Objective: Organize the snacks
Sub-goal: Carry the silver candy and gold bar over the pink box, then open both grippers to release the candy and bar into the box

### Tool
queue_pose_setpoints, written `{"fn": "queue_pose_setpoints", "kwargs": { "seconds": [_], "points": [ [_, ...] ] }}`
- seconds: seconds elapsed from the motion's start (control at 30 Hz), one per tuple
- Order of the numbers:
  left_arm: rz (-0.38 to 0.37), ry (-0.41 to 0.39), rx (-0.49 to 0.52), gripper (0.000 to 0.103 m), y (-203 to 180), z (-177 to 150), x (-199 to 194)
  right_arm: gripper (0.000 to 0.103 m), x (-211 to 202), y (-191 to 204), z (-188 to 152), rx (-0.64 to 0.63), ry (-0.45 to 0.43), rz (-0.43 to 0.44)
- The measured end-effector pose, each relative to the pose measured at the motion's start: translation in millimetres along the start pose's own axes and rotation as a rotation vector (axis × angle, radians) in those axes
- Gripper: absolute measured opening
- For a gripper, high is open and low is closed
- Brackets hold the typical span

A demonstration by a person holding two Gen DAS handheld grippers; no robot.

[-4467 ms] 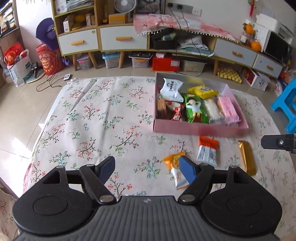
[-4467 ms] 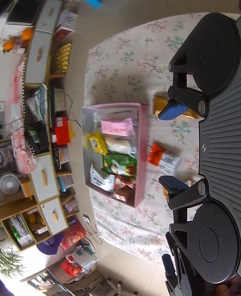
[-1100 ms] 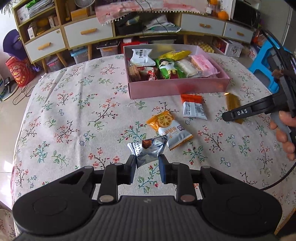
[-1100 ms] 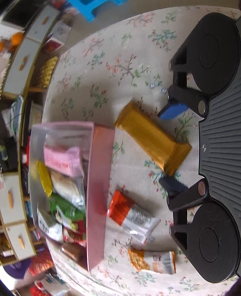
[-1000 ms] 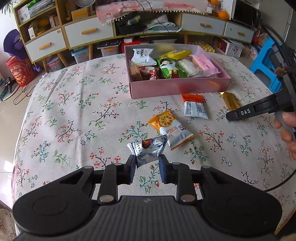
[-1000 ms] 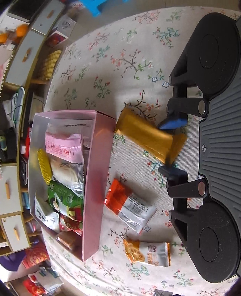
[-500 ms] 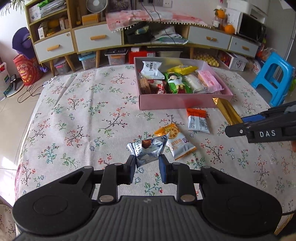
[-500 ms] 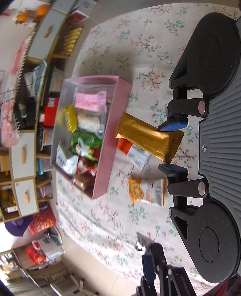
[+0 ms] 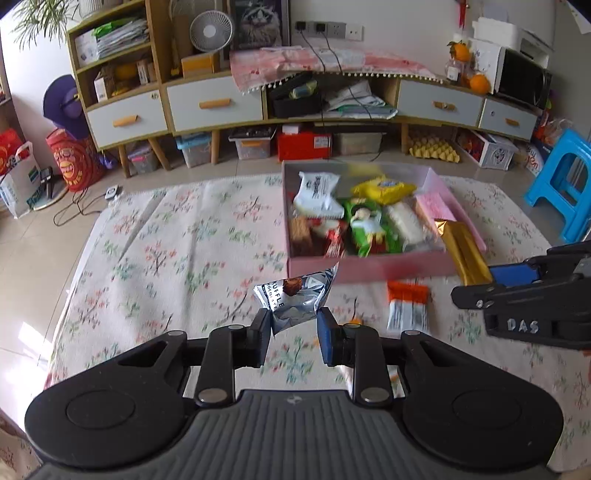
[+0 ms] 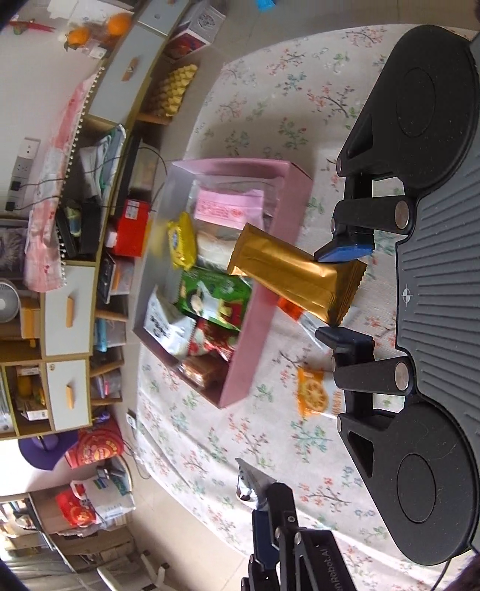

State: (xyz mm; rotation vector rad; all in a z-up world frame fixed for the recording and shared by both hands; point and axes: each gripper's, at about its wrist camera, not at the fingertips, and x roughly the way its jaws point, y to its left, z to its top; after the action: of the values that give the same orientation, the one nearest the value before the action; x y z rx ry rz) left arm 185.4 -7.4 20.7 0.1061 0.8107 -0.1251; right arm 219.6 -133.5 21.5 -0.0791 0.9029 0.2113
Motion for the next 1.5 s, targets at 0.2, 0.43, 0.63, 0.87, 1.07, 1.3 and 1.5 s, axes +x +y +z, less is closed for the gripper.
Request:
{"fn": "queue_pose_setpoints", "kwargs": {
  "seconds": [0.2,0.43,0.63,0.87,1.07,1.3,1.5],
  "points": [
    [0.022,-0.044,0.018,0.025,-23,34,19,0.036,4,-17,31,0.059,-0.049,-0.012],
    [0.04,-0.01,0.052,0.025,-35,48,52,0.036,19,-52,63,0.132,-0.099,-0.041],
    [0.028,0.043,0.016,0.025,-27,51,70,0.036,39,-70,77,0.14,-0.069,0.003],
    [0.008,0.063,0.03,0.026,-31,53,79,0.037,53,-66,84,0.121,-0.039,0.04],
    [0.027,0.068,0.022,0.027,-30,55,80,0.037,57,-57,84,0.12,-0.03,0.051],
    [0.023,0.063,-0.037,0.031,-15,57,74,0.041,60,-50,78,0.126,-0.025,0.047],
    [0.022,0.075,-0.066,0.038,-8,51,70,0.041,58,-62,75,0.159,-0.025,0.03]
  ]
}}
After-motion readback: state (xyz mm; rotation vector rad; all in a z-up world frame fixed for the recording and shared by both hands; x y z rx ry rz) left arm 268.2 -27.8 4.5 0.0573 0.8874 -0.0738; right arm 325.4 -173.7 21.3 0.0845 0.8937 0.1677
